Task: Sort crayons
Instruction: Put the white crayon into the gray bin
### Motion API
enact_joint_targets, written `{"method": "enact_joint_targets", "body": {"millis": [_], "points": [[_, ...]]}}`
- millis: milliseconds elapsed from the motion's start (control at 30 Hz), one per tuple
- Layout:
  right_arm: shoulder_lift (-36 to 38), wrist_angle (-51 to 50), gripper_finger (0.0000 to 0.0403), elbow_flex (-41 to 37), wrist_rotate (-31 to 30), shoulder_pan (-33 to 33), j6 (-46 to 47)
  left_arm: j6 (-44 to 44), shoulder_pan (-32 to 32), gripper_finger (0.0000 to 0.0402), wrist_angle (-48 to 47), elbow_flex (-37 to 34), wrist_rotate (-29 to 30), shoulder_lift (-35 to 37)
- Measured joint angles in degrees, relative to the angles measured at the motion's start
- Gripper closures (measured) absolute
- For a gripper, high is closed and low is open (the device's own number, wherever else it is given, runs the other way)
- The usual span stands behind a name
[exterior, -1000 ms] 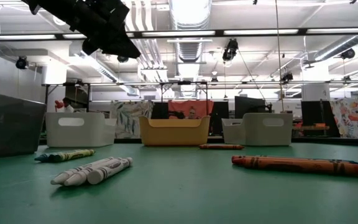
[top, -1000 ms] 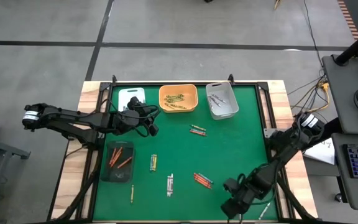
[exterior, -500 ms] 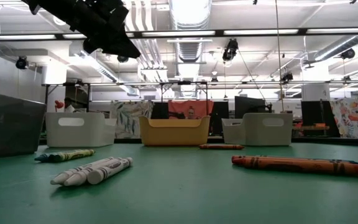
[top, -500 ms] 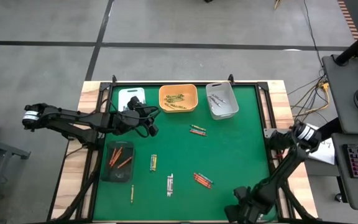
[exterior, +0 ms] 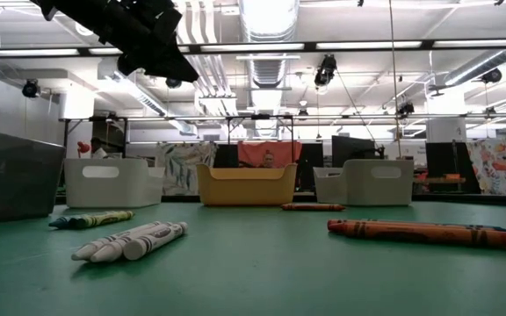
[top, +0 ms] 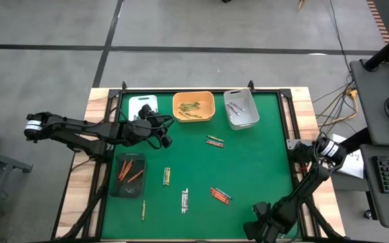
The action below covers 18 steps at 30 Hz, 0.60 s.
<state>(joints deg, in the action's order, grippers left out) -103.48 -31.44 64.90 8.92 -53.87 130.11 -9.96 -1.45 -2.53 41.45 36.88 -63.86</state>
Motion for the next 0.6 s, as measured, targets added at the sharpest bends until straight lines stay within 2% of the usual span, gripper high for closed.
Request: {"method": "enact_joint_targets", "body": {"millis": [600], "points": [[-0.04, -2.34, 0.03, 0.7, -1.17, 0.61, 0.43, 0.0, 0.0, 0.0345, 0.01, 0.0, 0.01, 0.0]]}}
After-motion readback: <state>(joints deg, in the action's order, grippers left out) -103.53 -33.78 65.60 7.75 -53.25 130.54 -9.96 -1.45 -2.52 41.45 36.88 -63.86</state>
